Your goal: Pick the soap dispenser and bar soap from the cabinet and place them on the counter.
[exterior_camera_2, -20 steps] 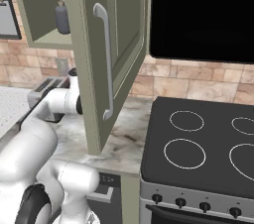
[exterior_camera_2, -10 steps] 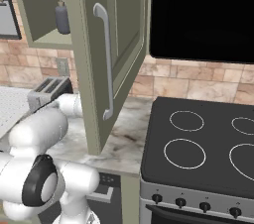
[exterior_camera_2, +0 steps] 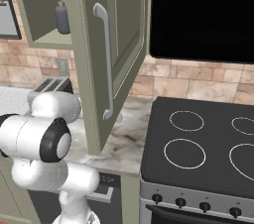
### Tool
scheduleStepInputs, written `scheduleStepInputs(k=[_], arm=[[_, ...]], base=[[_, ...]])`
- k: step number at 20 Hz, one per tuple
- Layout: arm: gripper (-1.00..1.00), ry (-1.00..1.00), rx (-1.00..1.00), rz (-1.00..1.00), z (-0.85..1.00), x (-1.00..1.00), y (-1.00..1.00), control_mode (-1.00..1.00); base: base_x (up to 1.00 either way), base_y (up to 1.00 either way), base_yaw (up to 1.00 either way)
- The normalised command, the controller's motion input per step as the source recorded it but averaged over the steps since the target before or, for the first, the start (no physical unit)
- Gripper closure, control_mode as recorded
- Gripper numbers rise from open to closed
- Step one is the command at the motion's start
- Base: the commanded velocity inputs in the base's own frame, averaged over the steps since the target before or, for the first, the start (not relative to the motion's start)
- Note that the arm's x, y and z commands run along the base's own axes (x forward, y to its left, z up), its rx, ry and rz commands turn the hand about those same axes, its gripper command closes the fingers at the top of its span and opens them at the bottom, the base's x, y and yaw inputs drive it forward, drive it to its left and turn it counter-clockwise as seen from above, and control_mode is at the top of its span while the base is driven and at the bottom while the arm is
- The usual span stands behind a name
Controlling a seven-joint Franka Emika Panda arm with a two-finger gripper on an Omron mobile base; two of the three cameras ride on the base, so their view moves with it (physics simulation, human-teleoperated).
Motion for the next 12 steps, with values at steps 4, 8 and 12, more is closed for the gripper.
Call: scheduleStepInputs(k=[4, 8, 12], arm=[[1.0, 0.01, 0.0, 0.02, -0.27, 0.42, 0.0, -1.0], [1.0, 0.0, 0.01, 0.01, -0.23, 0.43, 0.0, -1.0], [1.0, 0.0, 0.02, 0.01, -0.23, 0.38, 0.0, -1.0]], base=[[0.0, 0.0, 0.0], [0.0, 0.0, 0.0], [0.0, 0.0, 0.0]])
